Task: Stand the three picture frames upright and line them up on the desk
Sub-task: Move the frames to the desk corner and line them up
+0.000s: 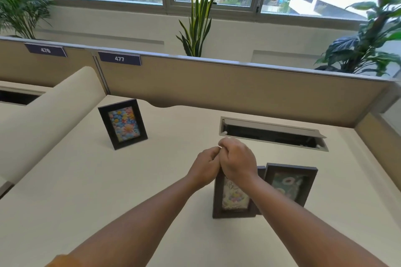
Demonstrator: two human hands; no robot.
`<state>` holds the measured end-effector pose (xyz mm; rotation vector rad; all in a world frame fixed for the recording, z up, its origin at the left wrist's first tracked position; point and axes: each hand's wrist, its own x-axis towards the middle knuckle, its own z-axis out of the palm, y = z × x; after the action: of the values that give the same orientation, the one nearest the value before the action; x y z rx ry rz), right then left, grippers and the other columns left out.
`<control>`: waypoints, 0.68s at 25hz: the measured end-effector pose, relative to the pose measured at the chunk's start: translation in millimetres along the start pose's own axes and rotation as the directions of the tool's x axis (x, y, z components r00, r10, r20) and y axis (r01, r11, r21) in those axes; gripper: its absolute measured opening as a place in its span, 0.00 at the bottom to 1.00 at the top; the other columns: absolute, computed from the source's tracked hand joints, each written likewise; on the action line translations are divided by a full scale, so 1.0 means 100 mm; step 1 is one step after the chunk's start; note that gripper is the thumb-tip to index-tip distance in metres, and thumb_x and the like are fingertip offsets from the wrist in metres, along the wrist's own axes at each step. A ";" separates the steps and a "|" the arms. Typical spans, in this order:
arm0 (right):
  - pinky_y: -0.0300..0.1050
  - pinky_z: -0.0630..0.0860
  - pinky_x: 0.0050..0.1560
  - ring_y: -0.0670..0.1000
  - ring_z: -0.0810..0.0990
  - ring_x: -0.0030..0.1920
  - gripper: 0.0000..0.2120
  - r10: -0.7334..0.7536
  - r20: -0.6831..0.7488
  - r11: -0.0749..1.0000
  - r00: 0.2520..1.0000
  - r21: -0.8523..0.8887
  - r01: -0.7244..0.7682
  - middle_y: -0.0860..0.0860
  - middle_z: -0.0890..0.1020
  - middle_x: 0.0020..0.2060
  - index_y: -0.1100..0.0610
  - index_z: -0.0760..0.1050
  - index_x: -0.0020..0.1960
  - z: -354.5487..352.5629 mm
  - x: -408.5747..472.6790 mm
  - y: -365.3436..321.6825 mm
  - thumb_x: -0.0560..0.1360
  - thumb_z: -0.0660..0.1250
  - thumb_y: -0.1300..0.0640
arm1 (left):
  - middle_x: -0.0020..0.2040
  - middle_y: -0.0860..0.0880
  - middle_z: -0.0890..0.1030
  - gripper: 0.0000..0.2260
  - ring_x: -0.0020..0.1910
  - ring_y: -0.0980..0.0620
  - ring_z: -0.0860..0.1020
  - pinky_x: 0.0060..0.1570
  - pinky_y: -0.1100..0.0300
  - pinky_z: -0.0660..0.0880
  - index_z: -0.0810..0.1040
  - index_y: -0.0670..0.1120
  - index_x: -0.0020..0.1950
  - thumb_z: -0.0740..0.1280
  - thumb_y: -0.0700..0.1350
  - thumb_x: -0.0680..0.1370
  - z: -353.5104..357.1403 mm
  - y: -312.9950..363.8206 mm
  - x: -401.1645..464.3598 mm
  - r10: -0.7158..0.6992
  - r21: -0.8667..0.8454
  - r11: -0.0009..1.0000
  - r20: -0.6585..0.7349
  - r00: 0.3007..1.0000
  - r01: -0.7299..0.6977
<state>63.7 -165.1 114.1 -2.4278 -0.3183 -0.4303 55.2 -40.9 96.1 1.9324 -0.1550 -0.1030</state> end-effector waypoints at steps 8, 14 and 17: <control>0.54 0.82 0.45 0.50 0.82 0.44 0.15 0.055 -0.027 0.998 0.998 0.033 -0.054 0.52 0.86 0.45 0.57 0.82 0.54 -0.14 -0.23 0.45 0.80 0.57 0.56 | 0.39 0.52 0.79 0.08 0.36 0.52 0.75 0.36 0.56 0.74 0.76 0.48 0.46 0.61 0.46 0.82 0.14 -0.01 -0.06 0.298 0.445 0.804 0.273 0.915 -0.395; 0.59 0.75 0.64 0.52 0.77 0.62 0.19 0.065 -0.134 0.990 0.989 0.131 -0.047 0.54 0.82 0.61 0.56 0.77 0.66 -0.12 -0.31 0.56 0.77 0.61 0.57 | 0.44 0.47 0.82 0.11 0.41 0.49 0.77 0.40 0.50 0.76 0.78 0.44 0.49 0.59 0.47 0.83 0.02 0.01 0.01 0.363 0.529 0.736 0.218 0.906 -0.422; 0.56 0.70 0.69 0.51 0.71 0.68 0.28 0.126 -0.098 0.938 0.987 0.335 -0.086 0.49 0.72 0.67 0.52 0.67 0.73 -0.11 -0.32 0.58 0.73 0.62 0.59 | 0.44 0.47 0.81 0.11 0.42 0.50 0.76 0.40 0.52 0.75 0.77 0.44 0.48 0.59 0.47 0.84 -0.14 0.00 0.05 0.378 0.517 0.764 0.125 0.917 -0.385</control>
<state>50.8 -219.9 78.0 -2.0718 -0.1889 -0.4329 62.2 -28.6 101.5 2.4127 -0.6457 0.2286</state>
